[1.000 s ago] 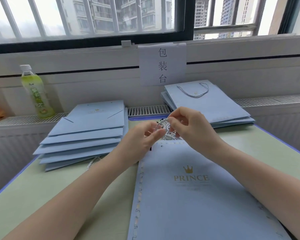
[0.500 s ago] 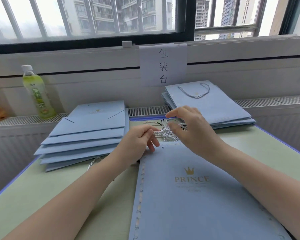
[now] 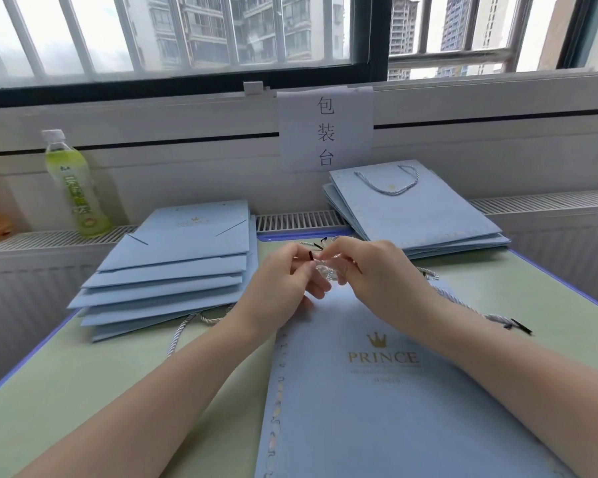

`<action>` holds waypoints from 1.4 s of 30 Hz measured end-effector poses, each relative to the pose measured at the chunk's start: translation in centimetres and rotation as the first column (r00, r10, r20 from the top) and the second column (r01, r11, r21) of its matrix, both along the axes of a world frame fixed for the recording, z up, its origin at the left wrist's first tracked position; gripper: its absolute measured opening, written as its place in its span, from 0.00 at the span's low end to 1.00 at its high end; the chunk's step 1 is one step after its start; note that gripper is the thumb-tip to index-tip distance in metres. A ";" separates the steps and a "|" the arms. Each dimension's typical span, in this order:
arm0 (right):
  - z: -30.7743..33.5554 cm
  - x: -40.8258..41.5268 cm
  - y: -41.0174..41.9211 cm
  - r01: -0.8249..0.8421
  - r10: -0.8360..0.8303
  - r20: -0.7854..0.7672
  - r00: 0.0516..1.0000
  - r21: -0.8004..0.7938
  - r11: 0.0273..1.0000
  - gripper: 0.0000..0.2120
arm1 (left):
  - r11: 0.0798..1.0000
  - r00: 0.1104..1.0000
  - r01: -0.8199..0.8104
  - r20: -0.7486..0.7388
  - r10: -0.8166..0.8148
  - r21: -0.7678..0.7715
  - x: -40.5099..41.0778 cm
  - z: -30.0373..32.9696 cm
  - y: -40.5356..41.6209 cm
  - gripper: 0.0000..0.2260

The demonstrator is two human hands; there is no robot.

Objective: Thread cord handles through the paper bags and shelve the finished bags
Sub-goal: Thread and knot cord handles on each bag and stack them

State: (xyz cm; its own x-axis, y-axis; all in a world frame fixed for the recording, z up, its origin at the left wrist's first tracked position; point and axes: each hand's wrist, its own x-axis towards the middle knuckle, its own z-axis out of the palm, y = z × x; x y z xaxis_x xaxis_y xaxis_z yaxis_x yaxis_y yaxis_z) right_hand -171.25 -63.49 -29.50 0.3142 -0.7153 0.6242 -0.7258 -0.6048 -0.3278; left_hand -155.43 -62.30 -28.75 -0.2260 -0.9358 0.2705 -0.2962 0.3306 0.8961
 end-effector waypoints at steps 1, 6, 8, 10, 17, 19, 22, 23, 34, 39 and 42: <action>-0.1 -0.1 -0.1 -0.001 0.001 -0.003 1.000 -0.021 1.000 0.07 | 0.999 0.999 -0.036 0.001 0.036 -0.011 0.3 0.0 -0.2 0.10; -0.5 0.0 -0.5 -0.002 -0.003 -0.062 0.998 -0.076 0.997 0.07 | 0.999 0.998 0.003 -0.055 -0.001 0.032 0.8 0.3 -0.3 0.08; -0.5 0.0 -0.4 -0.004 -0.001 -0.051 0.999 -0.114 0.994 0.06 | 0.998 0.997 0.027 -0.079 -0.022 0.055 0.6 0.2 -0.1 0.05; -0.3 0.1 -0.3 -0.011 0.007 -0.029 1.000 -0.135 0.991 0.06 | 0.997 0.996 0.030 -0.084 -0.024 0.074 0.5 0.2 -0.1 0.02; -0.6 0.2 -0.5 -0.118 0.119 0.046 0.992 -0.026 0.993 0.03 | 0.999 0.990 -0.042 -0.139 0.038 -0.025 0.3 0.3 -0.1 0.07; -0.7 0.3 -0.5 -0.120 0.120 0.038 0.992 -0.009 0.993 0.04 | 0.997 0.989 -0.053 -0.144 0.046 -0.046 0.2 0.3 0.0 0.06; -0.7 0.3 -0.5 -0.080 0.080 0.017 0.997 -0.038 0.996 0.04 | 1.000 0.989 -0.023 -0.147 0.022 -0.005 0.0 0.4 0.2 0.01; -0.6 0.3 -0.4 -0.054 0.054 0.012 0.998 -0.048 0.997 0.04 | 1.000 0.991 -0.009 -0.134 0.011 0.017 -0.1 0.4 0.2 0.03; -0.4 0.4 0.2 0.004 -0.002 0.013 1.000 -0.122 0.993 0.04 | 0.995 0.989 -0.100 -0.110 0.099 -0.001 0.4 0.4 -0.2 0.05; -0.5 0.5 -0.2 -0.095 0.094 0.076 0.993 0.000 0.996 0.05 | 0.996 0.981 -0.053 -0.181 0.064 0.065 0.4 0.2 -0.4 0.06; -0.5 0.3 -0.2 -0.067 0.068 0.101 0.993 -0.009 0.998 0.02 | 0.997 0.996 -0.082 -0.023 0.082 -0.002 0.4 -0.4 -0.7 0.05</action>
State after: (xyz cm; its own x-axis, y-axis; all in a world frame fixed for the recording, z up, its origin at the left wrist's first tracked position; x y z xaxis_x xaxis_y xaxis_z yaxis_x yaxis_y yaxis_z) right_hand -170.94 -63.72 -29.96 0.2967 -0.6911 0.6591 -0.6466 -0.6533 -0.3939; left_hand -155.01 -62.98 -29.10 -0.1421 -0.9501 0.2777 -0.3021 0.3088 0.9019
